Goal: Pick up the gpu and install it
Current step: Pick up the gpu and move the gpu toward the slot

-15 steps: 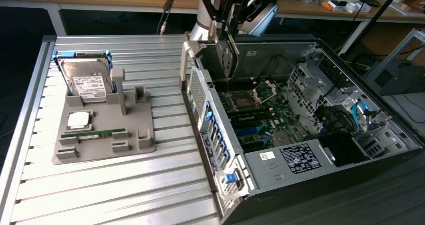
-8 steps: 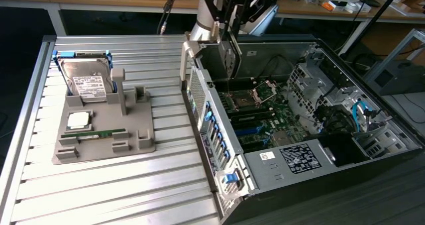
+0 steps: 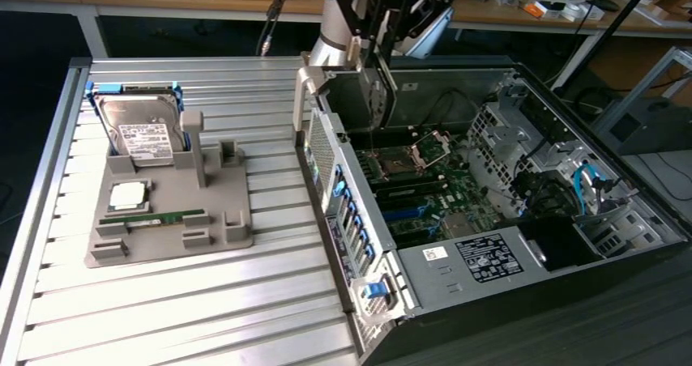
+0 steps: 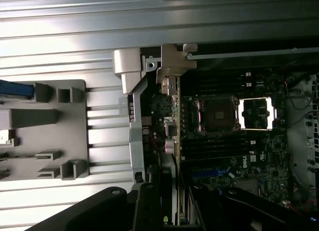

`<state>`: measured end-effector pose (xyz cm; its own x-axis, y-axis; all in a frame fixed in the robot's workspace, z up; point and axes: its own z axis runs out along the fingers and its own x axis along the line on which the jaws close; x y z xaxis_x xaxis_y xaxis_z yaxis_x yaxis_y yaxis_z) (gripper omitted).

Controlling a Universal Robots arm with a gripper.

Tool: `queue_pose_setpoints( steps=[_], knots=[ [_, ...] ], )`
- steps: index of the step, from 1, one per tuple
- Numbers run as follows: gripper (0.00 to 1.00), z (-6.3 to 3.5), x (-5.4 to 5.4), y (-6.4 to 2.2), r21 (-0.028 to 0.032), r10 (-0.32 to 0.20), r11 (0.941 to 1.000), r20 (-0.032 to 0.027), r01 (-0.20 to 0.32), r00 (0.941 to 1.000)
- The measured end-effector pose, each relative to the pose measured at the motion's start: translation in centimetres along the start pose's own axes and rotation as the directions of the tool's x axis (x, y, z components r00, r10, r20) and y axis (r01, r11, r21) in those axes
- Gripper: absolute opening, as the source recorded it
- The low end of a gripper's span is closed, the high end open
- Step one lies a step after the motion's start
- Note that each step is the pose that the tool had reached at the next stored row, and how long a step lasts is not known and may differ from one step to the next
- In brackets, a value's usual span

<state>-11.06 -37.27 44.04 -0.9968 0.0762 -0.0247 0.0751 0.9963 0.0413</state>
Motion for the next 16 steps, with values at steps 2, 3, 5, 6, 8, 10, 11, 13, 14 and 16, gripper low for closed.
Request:
queue_pose_setpoints(
  steps=[2,3,5,6,8,10,11,13,14,16],
  knots=[
    [0.27,0.05,-0.13,-0.01,0.0,0.0,1.0,0.0,0.0,1.0],
    [0.27,0.07,-0.17,-0.02,0.0,0.0,1.0,0.0,0.0,1.0],
    [0.27,0.12,-0.29,-0.03,0.0,0.0,1.0,0.0,0.0,1.0],
    [0.27,0.15,-0.35,-0.05,-0.0001,0.0,1.0,0.0,0.0,1.0],
    [0.27,0.18,-0.45,-0.05,-0.0001,0.0,1.0,0.0001,0.0,1.0],
    [0.27,0.21,-0.54,-0.06,0.0,0.0,1.0,0.0,0.0,1.0],
    [0.27,0.23,-0.61,-0.07,0.0,0.0,1.0,0.0,0.0,1.0],
    [0.27,0.27,-0.69,-0.08,-0.0001,0.0,1.0,0.0,0.0,1.0],
    [0.27,0.28,-0.73,-0.09,-0.0001,0.0,1.0,0.0,0.0,1.0],
    [0.27,0.31,-0.81,-0.1,0.0,0.0,1.0,0.0,0.0,1.0]
  ],
)
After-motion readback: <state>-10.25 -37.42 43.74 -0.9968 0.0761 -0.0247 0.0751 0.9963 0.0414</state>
